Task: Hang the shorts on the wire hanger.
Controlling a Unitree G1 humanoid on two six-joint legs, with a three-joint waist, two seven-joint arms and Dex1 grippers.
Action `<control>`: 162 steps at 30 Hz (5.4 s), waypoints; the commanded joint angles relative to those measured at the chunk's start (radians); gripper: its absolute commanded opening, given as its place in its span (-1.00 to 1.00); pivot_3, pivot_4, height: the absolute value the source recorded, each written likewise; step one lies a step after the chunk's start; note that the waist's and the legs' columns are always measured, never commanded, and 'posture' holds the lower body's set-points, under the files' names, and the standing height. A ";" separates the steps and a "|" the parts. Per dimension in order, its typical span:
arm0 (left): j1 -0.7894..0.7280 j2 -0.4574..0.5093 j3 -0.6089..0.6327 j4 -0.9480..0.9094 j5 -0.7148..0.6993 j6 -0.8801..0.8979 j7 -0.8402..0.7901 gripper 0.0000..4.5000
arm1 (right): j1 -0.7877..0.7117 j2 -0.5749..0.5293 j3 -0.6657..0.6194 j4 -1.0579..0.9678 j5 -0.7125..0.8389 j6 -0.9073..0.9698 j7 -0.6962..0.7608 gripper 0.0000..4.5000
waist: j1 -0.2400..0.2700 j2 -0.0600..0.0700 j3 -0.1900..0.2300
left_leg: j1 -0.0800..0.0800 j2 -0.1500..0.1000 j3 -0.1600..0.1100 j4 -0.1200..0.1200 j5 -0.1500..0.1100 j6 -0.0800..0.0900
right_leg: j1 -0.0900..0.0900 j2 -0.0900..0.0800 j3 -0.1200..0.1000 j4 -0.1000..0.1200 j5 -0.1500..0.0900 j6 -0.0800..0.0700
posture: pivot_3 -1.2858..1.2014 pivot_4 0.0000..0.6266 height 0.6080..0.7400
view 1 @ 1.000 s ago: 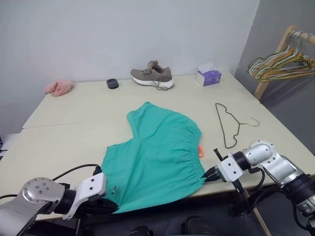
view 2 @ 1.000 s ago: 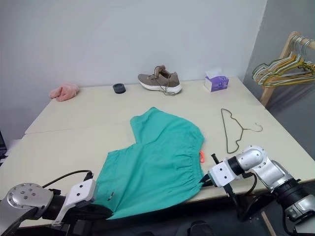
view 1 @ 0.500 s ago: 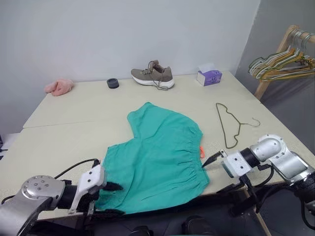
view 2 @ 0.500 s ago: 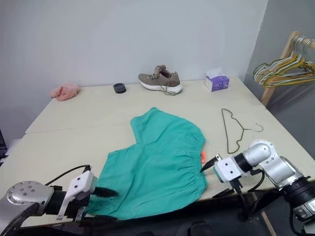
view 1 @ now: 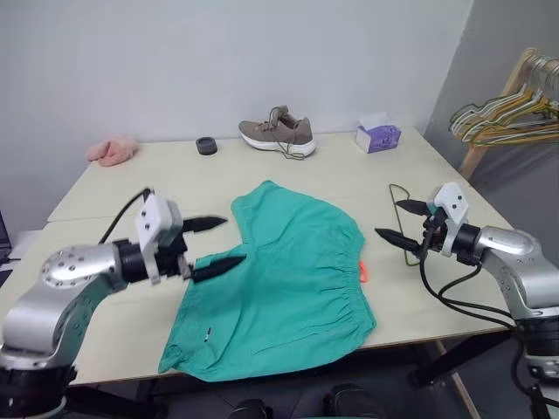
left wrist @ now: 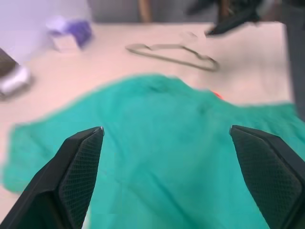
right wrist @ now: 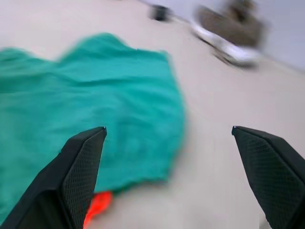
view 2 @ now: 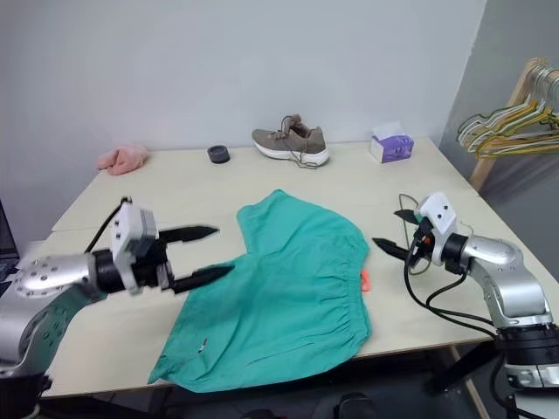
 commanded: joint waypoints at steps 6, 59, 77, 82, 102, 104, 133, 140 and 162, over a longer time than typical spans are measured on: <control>-0.139 0.010 -0.068 0.061 0.000 0.020 -0.058 0.99 | -0.084 0.058 0.021 0.174 -0.168 0.172 -0.270 1.00 | -0.042 0.001 0.001 | -0.005 0.000 0.003 0.000 0.000 0.000 | -0.005 0.000 0.002 0.000 0.000 0.001 | -0.15 -1.00 1.00; -0.178 0.114 -0.043 0.371 0.000 0.167 -0.246 1.00 | -0.383 -0.122 0.495 0.287 -0.856 -1.097 -0.080 -1.00 | -0.101 -0.002 -0.004 | -0.016 0.000 -0.001 0.000 -0.001 0.001 | -0.017 0.000 0.000 0.001 0.001 0.003 | -0.15 -1.00 1.00; -0.096 0.136 -0.141 0.268 0.037 0.160 -0.364 1.00 | -0.448 -0.052 0.466 0.267 -0.817 -1.213 -0.083 -1.00 | -0.098 -0.002 -0.004 | -0.015 0.000 -0.002 0.001 0.000 0.001 | -0.016 0.000 0.000 0.001 0.001 0.002 | -0.16 -1.00 1.00; -0.086 0.138 -0.161 0.266 0.057 0.159 -0.359 0.74 | -0.444 -0.050 0.463 0.260 -0.803 -1.208 -0.080 -1.00 | -0.100 -0.002 -0.004 | -0.015 0.000 -0.002 0.001 0.000 0.001 | -0.016 0.000 0.000 0.002 0.001 0.002 | -0.16 -1.00 1.00; -0.081 0.123 -0.156 0.238 0.056 0.171 -0.337 -0.99 | -0.401 -0.053 0.481 0.200 -0.687 -1.216 0.015 -1.00 | -0.101 -0.002 -0.004 | -0.015 0.000 -0.002 0.001 0.000 0.001 | -0.016 0.000 0.000 0.002 0.001 0.002 | -0.16 -1.00 1.00; -0.080 0.122 -0.155 0.236 0.054 0.173 -0.334 -1.00 | -0.392 -0.055 0.473 0.191 -0.665 -1.212 0.028 -0.68 | -0.101 -0.002 -0.004 | -0.015 0.000 -0.002 0.001 0.000 0.001 | -0.016 0.000 0.000 0.002 0.001 0.002 | -0.16 -1.00 1.00; -0.074 0.166 -0.193 0.146 0.244 -0.125 -0.330 -1.00 | -0.377 -0.071 0.474 -0.166 -0.105 0.300 0.322 0.98 | -0.094 -0.002 -0.004 | -0.015 0.001 -0.001 0.002 0.000 0.001 | -0.016 0.000 -0.001 0.001 0.002 0.003 | -0.15 -1.00 1.00; -0.046 0.183 -0.186 0.144 0.277 -0.149 -0.325 -1.00 | -0.389 -0.135 0.450 -0.177 -0.086 0.305 0.431 0.98 | -0.084 -0.001 -0.004 | -0.017 0.000 -0.002 0.001 -0.001 0.001 | -0.017 -0.001 -0.001 0.001 0.002 0.003 | -0.13 -1.00 1.00; -0.075 0.144 -0.173 0.140 0.229 -0.121 -0.310 -1.00 | -0.408 -0.038 0.513 -0.053 -0.151 0.305 0.432 0.98 | -0.070 -0.001 -0.004 | -0.017 0.000 -0.001 0.001 -0.001 0.001 | -0.017 -0.001 -0.001 0.001 0.002 0.003 | -0.14 -1.00 1.00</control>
